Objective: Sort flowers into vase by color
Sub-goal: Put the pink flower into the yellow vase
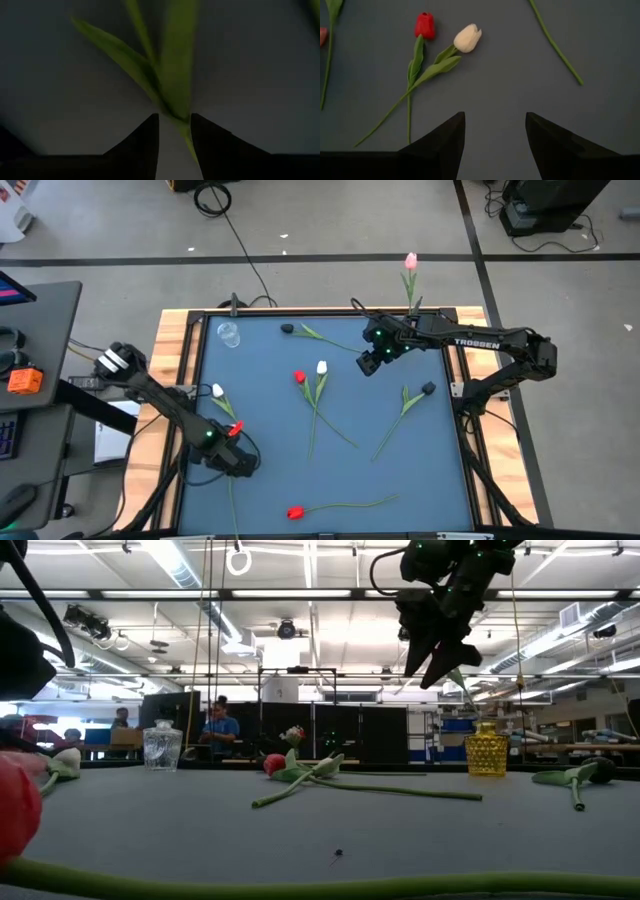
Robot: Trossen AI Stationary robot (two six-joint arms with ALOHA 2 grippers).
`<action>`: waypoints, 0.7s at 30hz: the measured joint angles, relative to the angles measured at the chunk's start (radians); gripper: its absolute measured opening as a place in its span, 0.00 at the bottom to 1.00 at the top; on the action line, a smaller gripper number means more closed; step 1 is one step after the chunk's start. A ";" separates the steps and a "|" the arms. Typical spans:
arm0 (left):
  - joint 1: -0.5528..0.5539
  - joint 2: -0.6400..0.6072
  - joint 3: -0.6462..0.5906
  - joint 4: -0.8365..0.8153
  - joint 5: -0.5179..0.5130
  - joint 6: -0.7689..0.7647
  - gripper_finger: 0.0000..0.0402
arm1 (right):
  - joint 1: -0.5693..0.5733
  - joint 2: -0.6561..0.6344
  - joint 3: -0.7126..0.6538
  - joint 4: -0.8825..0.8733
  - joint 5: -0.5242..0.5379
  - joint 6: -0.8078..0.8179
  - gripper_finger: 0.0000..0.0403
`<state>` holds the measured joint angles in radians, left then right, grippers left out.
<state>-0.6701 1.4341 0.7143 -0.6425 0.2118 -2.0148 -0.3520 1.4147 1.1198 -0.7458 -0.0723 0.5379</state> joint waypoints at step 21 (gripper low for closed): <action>-0.013 -0.003 0.008 0.060 0.057 -0.195 0.29 | -0.006 0.000 0.000 -0.009 0.019 -0.044 0.54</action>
<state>-0.6834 1.4311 0.7227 -0.5821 0.2683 -2.2102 -0.3582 1.4151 1.1198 -0.7552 -0.0533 0.4941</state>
